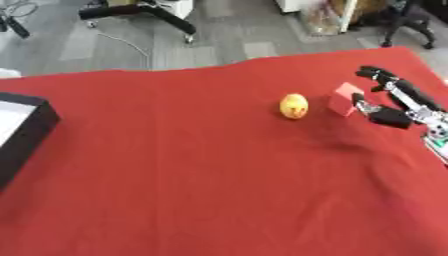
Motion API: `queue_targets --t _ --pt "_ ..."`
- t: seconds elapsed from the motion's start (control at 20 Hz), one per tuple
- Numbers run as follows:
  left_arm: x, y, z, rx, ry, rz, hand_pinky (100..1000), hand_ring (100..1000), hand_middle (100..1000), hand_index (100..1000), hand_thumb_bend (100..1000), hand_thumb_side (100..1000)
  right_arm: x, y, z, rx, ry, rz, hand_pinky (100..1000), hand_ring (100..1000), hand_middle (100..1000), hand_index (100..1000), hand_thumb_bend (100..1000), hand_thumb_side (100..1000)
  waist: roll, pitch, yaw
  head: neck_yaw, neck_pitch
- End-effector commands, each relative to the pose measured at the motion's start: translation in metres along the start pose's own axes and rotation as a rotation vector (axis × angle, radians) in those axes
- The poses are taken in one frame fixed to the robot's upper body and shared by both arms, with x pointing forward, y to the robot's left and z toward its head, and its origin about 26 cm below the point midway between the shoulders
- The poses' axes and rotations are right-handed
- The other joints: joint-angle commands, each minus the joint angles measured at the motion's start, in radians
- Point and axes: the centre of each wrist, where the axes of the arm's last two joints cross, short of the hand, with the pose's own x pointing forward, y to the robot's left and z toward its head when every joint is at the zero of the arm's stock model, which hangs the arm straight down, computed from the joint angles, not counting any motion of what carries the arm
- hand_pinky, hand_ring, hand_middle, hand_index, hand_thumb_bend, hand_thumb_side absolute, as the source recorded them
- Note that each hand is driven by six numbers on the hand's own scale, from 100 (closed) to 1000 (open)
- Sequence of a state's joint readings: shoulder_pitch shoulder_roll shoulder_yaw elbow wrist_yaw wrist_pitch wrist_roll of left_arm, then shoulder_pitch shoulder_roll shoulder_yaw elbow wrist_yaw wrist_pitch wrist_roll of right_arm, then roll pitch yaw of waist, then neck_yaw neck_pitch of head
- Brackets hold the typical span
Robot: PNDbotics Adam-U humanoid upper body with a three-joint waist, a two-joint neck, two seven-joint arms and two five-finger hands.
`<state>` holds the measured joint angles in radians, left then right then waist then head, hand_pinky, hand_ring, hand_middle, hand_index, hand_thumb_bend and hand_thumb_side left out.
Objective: Pick up the objects with one hand, pass them to the other hand, and then place them into the box on the other side of the table.
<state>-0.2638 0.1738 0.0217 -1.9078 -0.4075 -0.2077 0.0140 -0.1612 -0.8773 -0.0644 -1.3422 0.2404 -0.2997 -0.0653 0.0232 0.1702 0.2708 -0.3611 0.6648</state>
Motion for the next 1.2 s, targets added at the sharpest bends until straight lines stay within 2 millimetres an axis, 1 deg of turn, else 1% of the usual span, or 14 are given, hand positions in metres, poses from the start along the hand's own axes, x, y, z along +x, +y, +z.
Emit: queue_targets --t 0.05,0.2,0.45,0.55,0.75,0.9,1.0,1.2 --pt "0.009 0.004 -0.007 0.004 -0.047 0.001 540 552 659 858 520 687 0.005 -0.025 -0.005 -0.046 -0.018 0.045 829 994 998 941 100 688 0.006 0.008 0.007 -0.011 -0.021" --pt "0.011 0.003 -0.009 0.001 -0.060 0.004 540 553 659 859 520 687 0.002 -0.026 -0.004 -0.050 -0.003 0.054 832 994 994 940 100 697 0.005 0.016 0.018 -0.019 -0.032" --pt "0.016 0.003 -0.013 -0.003 -0.089 0.011 541 552 659 859 520 687 -0.008 -0.028 -0.001 -0.025 0.044 0.074 837 993 982 941 100 712 0.004 0.032 0.040 -0.032 -0.064" --pt "0.017 0.003 -0.014 -0.004 -0.094 0.013 541 552 659 860 519 687 -0.012 -0.026 0.001 -0.004 0.058 0.079 838 989 977 941 100 720 0.004 0.034 0.042 -0.035 -0.074" --pt "0.018 0.002 -0.014 -0.009 -0.100 0.019 542 552 659 860 519 688 -0.020 -0.022 0.005 0.056 0.083 0.096 842 979 956 943 100 700 0.003 0.034 0.043 -0.039 -0.094" --pt "0.018 0.002 -0.015 -0.010 -0.104 0.021 543 552 659 860 518 688 -0.025 -0.019 0.008 0.104 0.102 0.118 844 973 948 940 100 627 0.003 0.032 0.044 -0.042 -0.104" --pt "0.018 0.002 -0.015 -0.010 -0.105 0.022 543 551 658 861 517 688 -0.027 -0.018 0.009 0.138 0.109 0.130 839 956 935 930 100 536 0.003 0.031 0.043 -0.044 -0.107" --pt "0.019 0.002 -0.015 -0.014 -0.108 0.021 543 551 659 861 517 688 -0.027 -0.017 0.010 0.185 0.117 0.156 833 939 908 903 100 435 0.003 0.030 0.042 -0.044 -0.107"
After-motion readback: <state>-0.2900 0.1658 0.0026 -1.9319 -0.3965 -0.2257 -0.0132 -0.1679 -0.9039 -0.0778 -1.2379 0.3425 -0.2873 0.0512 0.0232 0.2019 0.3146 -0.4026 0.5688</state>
